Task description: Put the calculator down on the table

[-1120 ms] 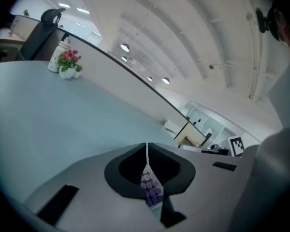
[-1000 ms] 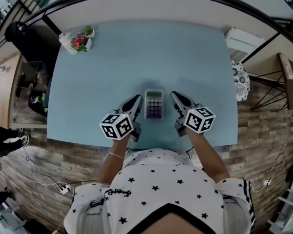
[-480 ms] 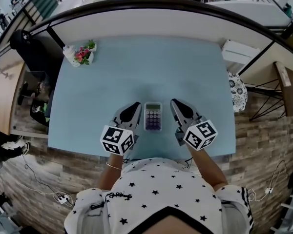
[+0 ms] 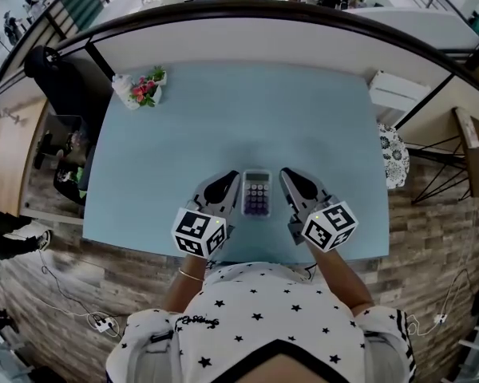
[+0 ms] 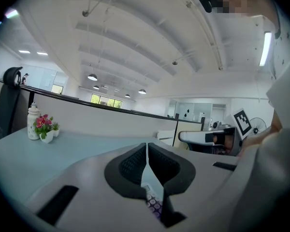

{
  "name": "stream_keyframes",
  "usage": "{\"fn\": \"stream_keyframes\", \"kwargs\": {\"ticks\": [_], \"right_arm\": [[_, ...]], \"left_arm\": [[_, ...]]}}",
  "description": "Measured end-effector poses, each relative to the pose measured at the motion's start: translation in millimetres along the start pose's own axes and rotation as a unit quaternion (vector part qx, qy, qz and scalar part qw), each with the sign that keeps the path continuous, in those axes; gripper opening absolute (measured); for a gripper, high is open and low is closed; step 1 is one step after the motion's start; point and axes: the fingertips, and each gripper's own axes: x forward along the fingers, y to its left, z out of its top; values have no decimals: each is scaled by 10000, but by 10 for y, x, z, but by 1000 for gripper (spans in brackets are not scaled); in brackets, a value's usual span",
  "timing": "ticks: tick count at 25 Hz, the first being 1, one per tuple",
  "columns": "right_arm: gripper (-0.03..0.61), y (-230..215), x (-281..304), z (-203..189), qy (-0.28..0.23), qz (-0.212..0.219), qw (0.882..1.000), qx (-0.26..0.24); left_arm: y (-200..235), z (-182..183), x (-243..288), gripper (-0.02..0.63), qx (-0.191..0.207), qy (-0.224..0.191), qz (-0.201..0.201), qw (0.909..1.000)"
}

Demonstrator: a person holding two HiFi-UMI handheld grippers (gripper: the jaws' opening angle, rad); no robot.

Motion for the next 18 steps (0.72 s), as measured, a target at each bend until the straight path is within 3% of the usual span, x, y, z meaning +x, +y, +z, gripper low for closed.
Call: {"fn": "stream_keyframes", "kwargs": {"ticks": [18], "right_arm": [[-2, 41, 8, 65, -27, 2, 10000, -21]], "left_arm": [[-35, 78, 23, 38, 43, -75, -99, 9999]]}}
